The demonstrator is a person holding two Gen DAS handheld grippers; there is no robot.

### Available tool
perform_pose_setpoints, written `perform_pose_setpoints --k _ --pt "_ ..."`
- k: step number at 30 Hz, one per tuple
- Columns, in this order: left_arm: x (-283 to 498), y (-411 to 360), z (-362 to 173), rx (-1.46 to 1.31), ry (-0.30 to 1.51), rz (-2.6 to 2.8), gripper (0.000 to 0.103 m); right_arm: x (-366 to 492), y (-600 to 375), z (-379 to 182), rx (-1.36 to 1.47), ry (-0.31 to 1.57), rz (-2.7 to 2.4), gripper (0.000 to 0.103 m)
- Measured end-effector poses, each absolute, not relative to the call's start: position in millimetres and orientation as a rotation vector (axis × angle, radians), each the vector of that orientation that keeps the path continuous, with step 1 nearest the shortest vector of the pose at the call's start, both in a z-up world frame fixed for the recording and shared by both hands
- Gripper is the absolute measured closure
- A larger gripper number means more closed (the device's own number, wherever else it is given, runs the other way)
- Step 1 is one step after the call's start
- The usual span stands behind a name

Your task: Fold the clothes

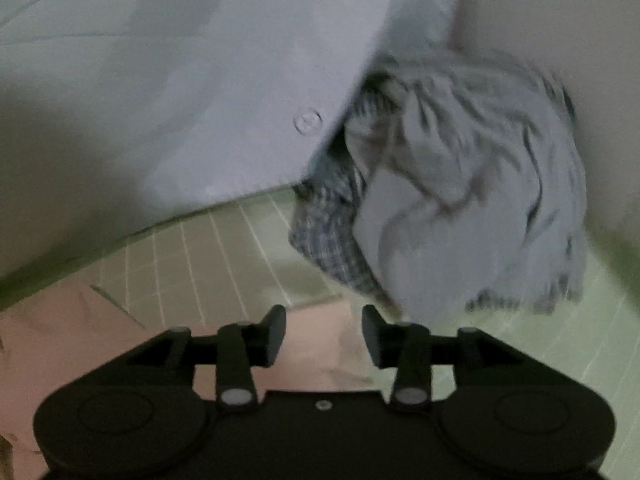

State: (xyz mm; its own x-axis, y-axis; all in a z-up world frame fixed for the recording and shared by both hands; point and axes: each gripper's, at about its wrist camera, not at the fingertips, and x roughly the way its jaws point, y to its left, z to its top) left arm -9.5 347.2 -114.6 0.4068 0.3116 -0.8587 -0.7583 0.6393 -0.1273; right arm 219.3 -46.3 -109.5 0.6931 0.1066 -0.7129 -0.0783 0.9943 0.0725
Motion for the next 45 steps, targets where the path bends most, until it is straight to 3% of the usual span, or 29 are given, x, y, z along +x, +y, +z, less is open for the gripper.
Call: perform_pose_setpoints --k 5,8,10,11,14,15,23,26,28,30,32,33,35,36,45 --pt "33 386 -120 -0.643 0.864 0.638 0.013 220 -53 -134 0.141 0.888 0.111 0.046" --pt "60 405 -129 -0.656 0.879 0.618 0.024 222 -53 -146 0.165 0.917 0.088 0.045" --pt "73 412 -136 -0.650 0.898 0.615 0.038 223 -50 -149 0.133 0.919 0.077 0.045" --pt "77 412 -136 -0.635 0.895 0.612 0.050 223 -48 -150 0.108 0.916 0.074 0.045" --pt "89 416 -136 -0.608 0.889 0.584 0.099 224 -42 -153 0.033 0.907 0.063 0.048" --pt "91 417 -135 -0.603 0.880 0.578 0.100 224 -40 -154 0.015 0.902 0.061 0.050" --pt "101 425 -132 -0.511 0.838 0.628 0.099 227 -43 -154 0.000 0.887 0.054 0.050" --pt "102 420 -128 -0.478 0.862 0.626 0.092 230 -43 -152 -0.009 0.905 0.062 0.050" --pt "99 413 -124 -0.442 0.880 0.630 0.069 233 -42 -151 -0.024 0.910 0.070 0.045" --pt "90 407 -116 -0.419 0.876 0.640 0.034 234 -41 -151 -0.040 0.900 0.082 0.038" --pt "78 401 -108 -0.416 0.855 0.650 0.026 238 -42 -153 -0.016 0.905 0.111 0.038" --pt "70 398 -105 -0.416 0.857 0.660 0.026 237 -41 -151 -0.012 0.900 0.131 0.040" --pt "50 391 -96 -0.426 0.856 0.680 0.026 228 -37 -137 -0.029 0.863 0.186 0.071" --pt "38 387 -91 -0.435 0.853 0.691 0.026 223 -35 -130 -0.037 0.845 0.213 0.097" --pt "-92 330 -59 -0.454 0.842 0.750 0.026 156 -13 -88 -0.116 0.738 0.459 0.099"
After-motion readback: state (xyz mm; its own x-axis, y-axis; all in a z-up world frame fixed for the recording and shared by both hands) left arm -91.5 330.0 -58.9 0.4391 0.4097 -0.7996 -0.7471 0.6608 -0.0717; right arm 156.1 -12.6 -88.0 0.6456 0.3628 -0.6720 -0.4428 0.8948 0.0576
